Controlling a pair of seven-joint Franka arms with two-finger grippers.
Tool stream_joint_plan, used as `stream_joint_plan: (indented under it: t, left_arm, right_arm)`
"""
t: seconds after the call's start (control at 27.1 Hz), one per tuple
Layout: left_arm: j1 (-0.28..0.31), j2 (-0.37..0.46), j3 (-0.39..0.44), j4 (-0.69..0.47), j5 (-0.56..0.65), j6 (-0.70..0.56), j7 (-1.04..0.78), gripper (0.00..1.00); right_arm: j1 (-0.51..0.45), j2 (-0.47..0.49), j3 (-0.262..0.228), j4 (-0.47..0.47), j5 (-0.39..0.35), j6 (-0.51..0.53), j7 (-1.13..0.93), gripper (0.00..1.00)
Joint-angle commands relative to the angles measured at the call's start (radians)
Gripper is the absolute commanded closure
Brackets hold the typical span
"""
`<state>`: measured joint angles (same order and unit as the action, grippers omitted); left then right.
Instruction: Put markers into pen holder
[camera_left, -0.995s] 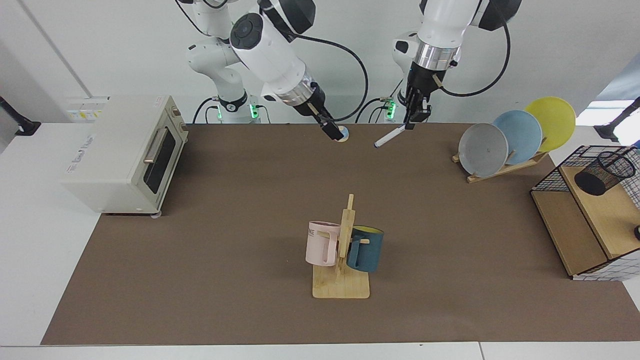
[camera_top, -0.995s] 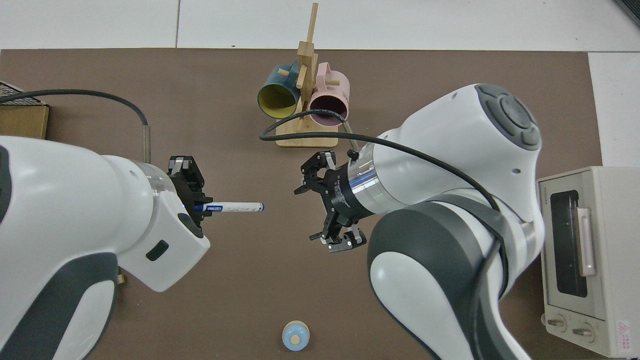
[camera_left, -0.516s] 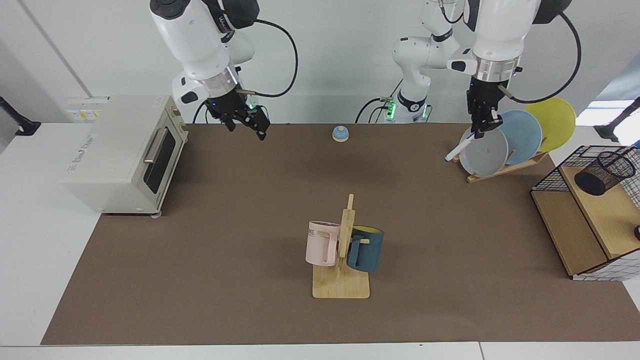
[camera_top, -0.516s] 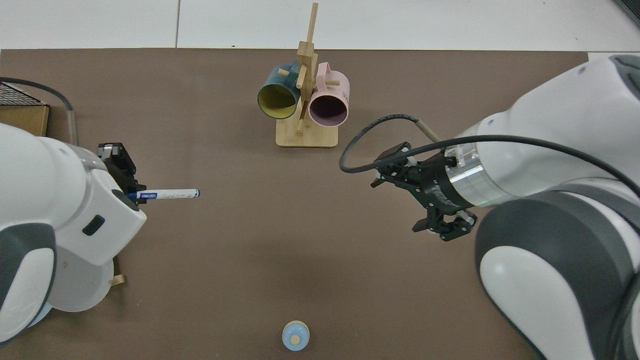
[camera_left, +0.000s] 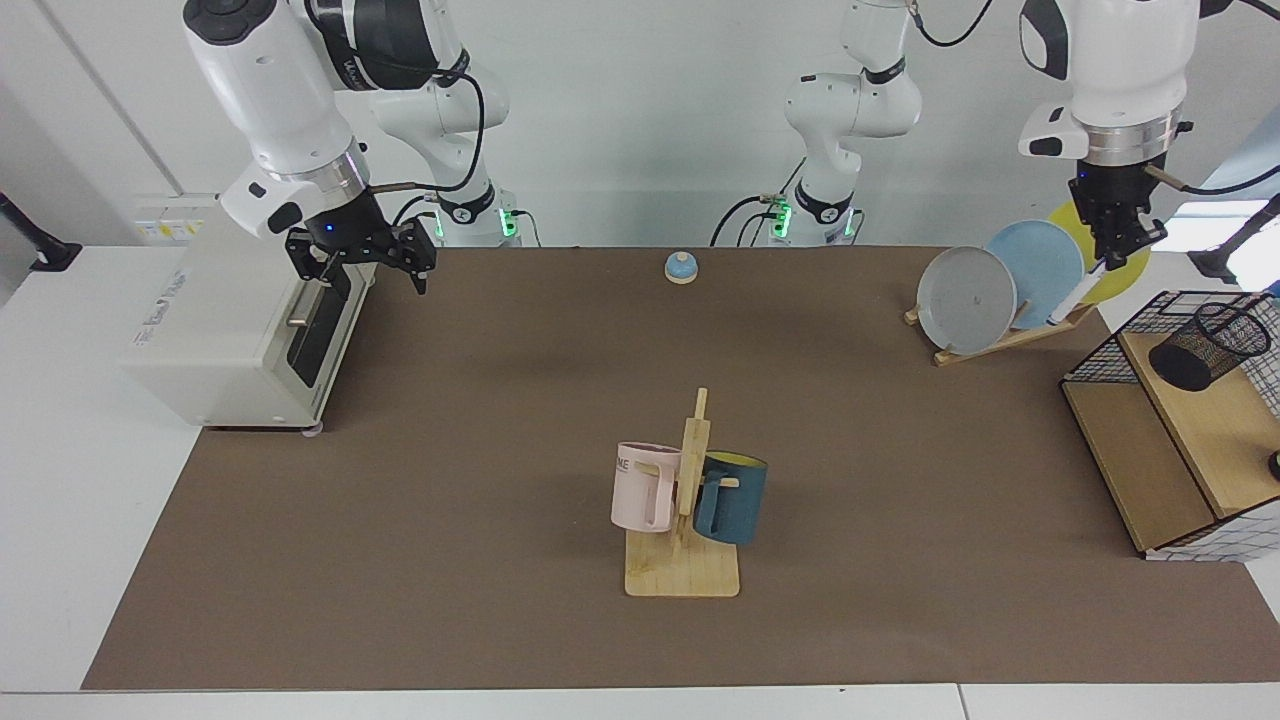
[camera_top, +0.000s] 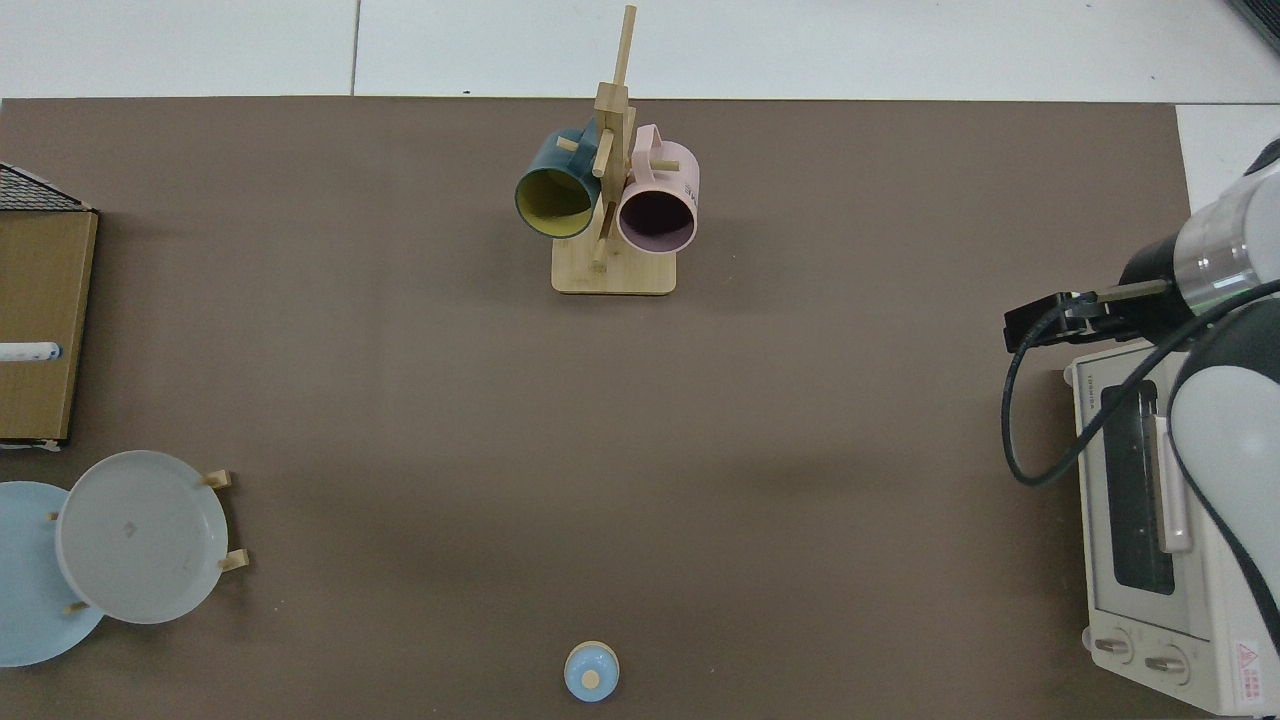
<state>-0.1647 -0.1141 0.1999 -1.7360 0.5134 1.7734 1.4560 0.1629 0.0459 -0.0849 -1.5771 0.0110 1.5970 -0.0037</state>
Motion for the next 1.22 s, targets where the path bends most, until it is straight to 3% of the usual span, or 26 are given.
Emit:
stream_joint_plan:
  t: [0.0, 0.26, 0.48, 0.66, 0.74, 1.18]
  left_arm:
    - [0.004, 0.042, 0.099, 0.039, 0.056, 0.069, 0.133, 1.00]
    - [0.017, 0.132, 0.167, 0.168, 0.071, 0.070, 0.323, 1.00]
    - [0.047, 0.139, 0.225, 0.176, 0.070, 0.101, 0.349, 1.00]
    - [0.057, 0.204, 0.230, 0.200, 0.105, 0.127, 0.429, 1.00]
    - [0.089, 0.226, 0.230, 0.216, 0.100, 0.139, 0.435, 1.00]
    - [0.096, 0.244, 0.220, 0.202, 0.111, 0.147, 0.463, 1.00]
  right_arm:
    - [-0.009, -0.001, 0.013, -0.008, -0.014, 0.024, -0.010, 0.00]
    - [-0.043, -0.008, 0.011, -0.024, -0.014, 0.020, 0.017, 0.00]
    - [-0.134, -0.008, 0.013, -0.024, -0.014, 0.023, 0.011, 0.00]
    - [-0.142, -0.008, 0.013, -0.024, -0.020, 0.026, 0.002, 0.00]
    - [-0.135, -0.006, 0.013, -0.023, -0.023, 0.024, 0.007, 0.00]
    - [-0.135, -0.009, 0.014, -0.027, -0.016, 0.024, 0.002, 0.00]
